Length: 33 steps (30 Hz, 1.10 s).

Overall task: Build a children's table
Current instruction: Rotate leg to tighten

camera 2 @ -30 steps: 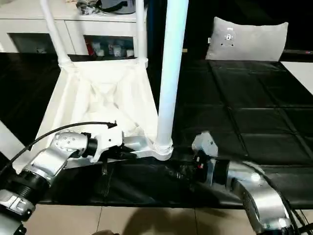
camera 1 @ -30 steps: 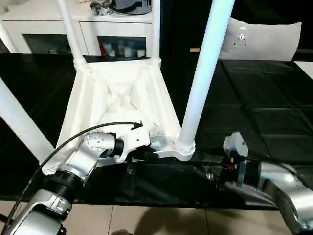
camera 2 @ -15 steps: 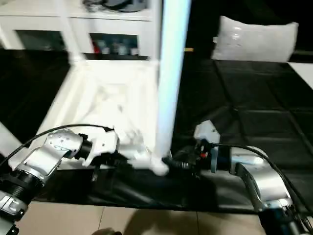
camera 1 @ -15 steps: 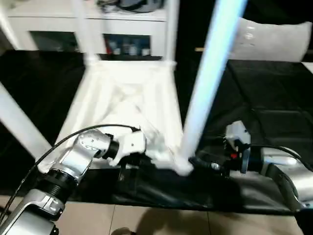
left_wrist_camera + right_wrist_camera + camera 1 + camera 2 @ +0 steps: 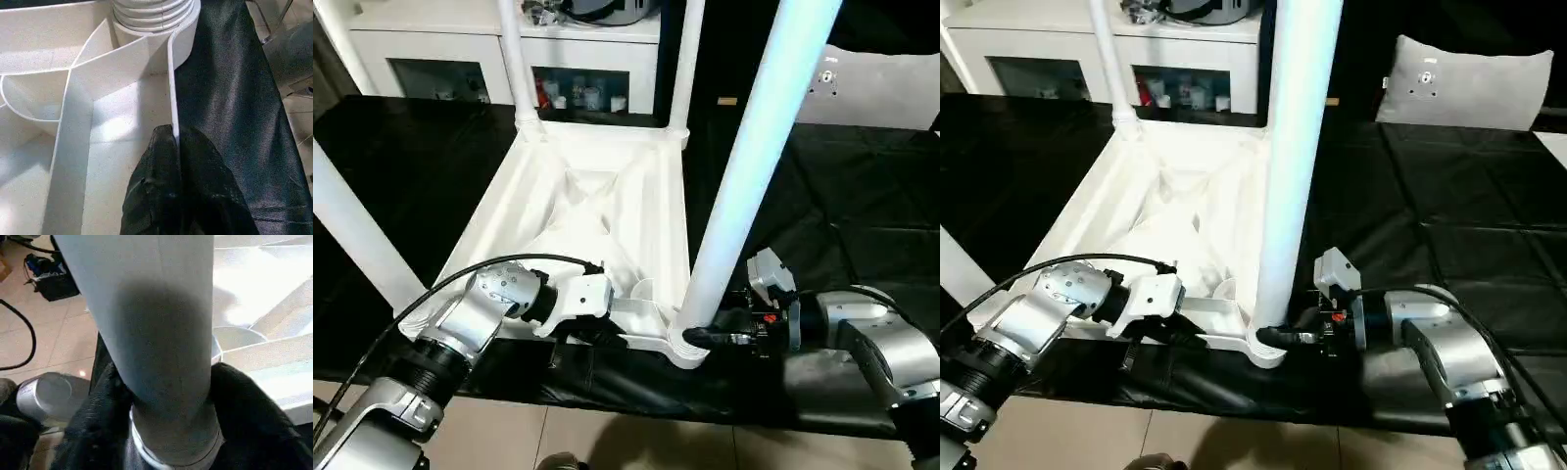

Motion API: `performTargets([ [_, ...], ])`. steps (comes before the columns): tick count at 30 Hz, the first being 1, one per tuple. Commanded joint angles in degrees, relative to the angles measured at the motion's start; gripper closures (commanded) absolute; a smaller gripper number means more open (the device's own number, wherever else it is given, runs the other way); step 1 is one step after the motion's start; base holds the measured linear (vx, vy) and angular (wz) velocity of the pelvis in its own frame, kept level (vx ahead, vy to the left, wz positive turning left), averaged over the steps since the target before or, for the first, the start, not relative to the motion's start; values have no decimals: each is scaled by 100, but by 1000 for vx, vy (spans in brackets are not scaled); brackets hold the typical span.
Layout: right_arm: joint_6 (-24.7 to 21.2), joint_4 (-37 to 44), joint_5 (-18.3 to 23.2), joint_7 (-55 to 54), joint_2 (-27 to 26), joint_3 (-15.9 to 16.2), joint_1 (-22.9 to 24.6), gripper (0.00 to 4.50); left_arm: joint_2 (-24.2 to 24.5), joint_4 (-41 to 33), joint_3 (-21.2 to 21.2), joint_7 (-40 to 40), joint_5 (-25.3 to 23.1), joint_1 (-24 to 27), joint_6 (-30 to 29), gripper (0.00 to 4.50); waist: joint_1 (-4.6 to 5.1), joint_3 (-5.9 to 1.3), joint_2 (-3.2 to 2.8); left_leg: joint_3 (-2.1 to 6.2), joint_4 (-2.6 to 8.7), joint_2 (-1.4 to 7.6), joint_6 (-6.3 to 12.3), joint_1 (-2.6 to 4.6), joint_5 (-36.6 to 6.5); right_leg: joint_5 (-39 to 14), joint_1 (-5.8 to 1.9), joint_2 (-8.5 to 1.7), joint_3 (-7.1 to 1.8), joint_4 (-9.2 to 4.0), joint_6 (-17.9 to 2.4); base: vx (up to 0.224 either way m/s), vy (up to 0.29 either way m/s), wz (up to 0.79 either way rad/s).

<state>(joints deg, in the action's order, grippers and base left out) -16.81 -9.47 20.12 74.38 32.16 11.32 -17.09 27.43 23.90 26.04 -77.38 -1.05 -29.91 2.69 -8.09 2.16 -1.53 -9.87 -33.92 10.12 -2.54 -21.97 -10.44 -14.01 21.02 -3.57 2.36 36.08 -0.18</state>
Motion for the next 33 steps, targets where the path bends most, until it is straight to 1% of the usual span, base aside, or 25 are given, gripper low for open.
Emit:
performTargets([
  [1, -29, -39, 2, 110, 16, 53, -81, 222, 17, 9, 430, -390, -268, 90, 45, 450, 24, -328, 31, 97, 359, 360, 346, 128, -744, 234, -177, -499, -225, -368, -1456, 0, 0, 0],
  [4, -89, -43, 30, 161, 3, 74, -78, 241, 29, 6, 427, -389, -251, 108, 30, 450, 27, -324, 36, 96, 362, 359, 325, 126, -756, 155, -179, -499, -230, -374, -1436, 0, 0, 0],
  [5, -139, 24, 60, 102, -37, 61, -23, 243, -11, -39, 362, -369, -140, 152, -91, 450, 25, -325, 5, 100, 361, 360, 314, 129, -760, 150, -172, -498, -230, -372, -1434, 0, 0, 0],
  [8, -167, 116, 43, -134, -151, 30, 56, 247, -110, -101, 239, -224, -8, 195, -274, 450, 38, -322, 20, 96, 365, 355, 295, 128, -789, 161, -172, -495, -232, -379, -1442, 0, 0, 0],
  [10, -216, 182, 20, -373, -260, 3, 109, 248, -193, -146, 141, -97, 92, 223, -442, 450, 38, -302, 20, 95, 381, 352, 249, 130, -893, -59, -167, -500, -234, -404, -1429, 0, 0, 0],
  [11, -366, 193, -109, -947, -507, -33, 124, 248, -297, -167, 58, 143, 101, 227, -650, 450, 52, -297, -2, 99, 401, 360, 204, 142, -974, -224, -149, -499, -244, -413, -1404, 0, 0, 0],
  [12, -753, 186, -333, -2084, -1056, -116, 79, 249, -554, -140, -65, 679, 45, 186, -1144, 450, 94, -262, 12, 100, 432, 348, 112, 140, -1130, -487, -142, -481, -248, -439, -1358, 0, 0, 0],
  [13, -753, 186, -333, -2084, -1056, -116, 79, 250, -554, -140, -65, 679, 45, 186, -1144, 450, 123, -233, 4, 109, 461, 335, 32, 142, -1265, -752, -121, -481, -250, -453, -1342, 0, 0, 0],
  [15, -1108, 82, -522, -3044, -1559, -222, -41, 251, -822, -32, -128, 1169, -72, 90, -1455, 450, 280, -179, 16, 164, 515, 305, -290, 181, -1896, -2163, -115, -525, -264, -565, -1049, -26, -3, -4],
  [16, -1108, 82, -522, -3044, -1559, -222, -41, 251, -822, -32, -128, 1169, -72, 90, -1455, 450, 347, -168, 21, 199, 543, 288, -361, 164, -2069, -2661, -129, -541, -245, -616, -857, 0, 0, 0],
  [17, -1227, 30, -591, -3363, -1726, -263, -92, 251, -917, 16, -143, 1339, -122, 46, -1535, 450, 365, -176, 15, 213, 550, 289, -384, 159, -2090, -2769, -138, -547, -243, -626, -773, 0, 0, 0],
  [18, -1294, -85, -701, -3803, -1942, -341, -172, 251, -1057, 98, -190, 1565, -148, -27, -1660, 450, 403, -194, -4, 222, 559, 301, -410, 164, -2093, -2715, -113, -548, -250, -640, -709, 0, 0, 0],
  [20, -1347, -351, -733, -4439, -2326, -538, -287, 251, -1340, 228, -317, 1990, -154, -171, -1874, 450, 469, -194, -23, 218, 534, 278, -421, 218, -2269, -2665, -44, -535, -261, -683, -730, 0, 0, 0],
  [21, -1297, -454, -753, -4610, -2450, -574, -319, 216, -1476, 294, -389, 2192, -143, -241, -1974, 450, 489, -191, -14, 205, 531, 277, -419, 218, -2275, -2638, -39, -525, -267, -675, -739, 0, 0, 0],
  [22, -1145, -425, -817, -4627, -2478, -552, -290, 196, -1535, 315, -410, 2271, -165, -275, -1962, 450, 482, -193, -39, 207, 527, 274, -393, 228, -2286, -2612, -28, -525, -269, -691, -748, 0, 0, 0],
  [23, -1145, -425, -817, -4627, -2478, -552, -290, 182, -1535, 315, -410, 2271, -165, -275, -1962, 450, 478, -190, -34, 202, 528, 280, -377, 225, -2291, -2585, -24, -527, -273, -707, -738, 0, 0, 0],
  [24, -1020, -339, -766, -4509, -2463, -563, -231, 180, -1538, 343, -397, 2270, -196, -295, -1912, 450, 476, -197, -47, 207, 540, 289, -355, 213, -2271, -2388, -38, -518, -277, -689, -763, 0, 0, 0],
  [25, -892, -238, -703, -4345, -2412, -575, -167, 174, -1503, 369, -372, 2238, -238, -300, -1808, 450, 467, -214, -95, 207, 549, 302, -331, 194, -2202, -2062, -55, -513, -281, -664, -802, 0, 0, 0],
  [26, -870, -199, -703, -4310, -2399, -580, -146, 161, -1496, 368, -374, 2233, -253, -297, -1800, 450, 472, -217, -68, 191, 549, 307, -320, 195, -2166, -1885, -56, -495, -283, -662, -826, 0, 0, 0],
  [27, -815, -101, -701, -4222, -2366, -592, -95, 148, -1479, 365, -377, 2220, -292, -291, -1779, 450, 458, -235, -51, 178, 545, 309, -266, 185, -2001, -1485, -79, -481, -285, -621, -910, 0, 0, 0],
  [28, -775, -39, -685, -4124, -2303, -606, -57, 134, -1443, 373, -371, 2189, -317, -286, -1696, 450, 454, -229, -53, 159, 540, 300, -197, 176, -1907, -1312, -85, -472, -285, -609, -976, 0, 0, 0],
  [30, -620, 161, -625, -3759, -2029, -651, 72, 127, -1303, 419, -355, 2084, -389, -270, -1425, 450, 442, -238, -63, 152, 525, 297, -147, 173, -1872, -1314, -102, -493, -283, -620, -987, 0, 0, 0],
  [31, -434, 340, -520, -3221, -1637, -700, 196, 116, -1087, 498, -271, 1850, -472, -264, -962, 450, 385, -277, -65, 139, 489, 301, -17, 162, -1577, -973, -143, -505, -283, -614, -1002, 0, 0, 0],
  [32, -407, 404, -471, -2987, -1463, -724, 234, 116, -1013, 518, -265, 1777, -481, -263, -964, 450, 362, -288, -62, 129, 476, 309, 52, 151, -1427, -745, -166, -502, -284, -597, -1014, 0, 0, 0],
  [33, -407, 404, -471, -2987, -1463, -724, 234, 91, -1013, 518, -265, 1777, -481, -263, -964, 450, 322, -303, -65, 115, 451, 304, 169, 127, -1095, -240, -186, -489, -268, -537, -1086, 0, 0, 0],
])
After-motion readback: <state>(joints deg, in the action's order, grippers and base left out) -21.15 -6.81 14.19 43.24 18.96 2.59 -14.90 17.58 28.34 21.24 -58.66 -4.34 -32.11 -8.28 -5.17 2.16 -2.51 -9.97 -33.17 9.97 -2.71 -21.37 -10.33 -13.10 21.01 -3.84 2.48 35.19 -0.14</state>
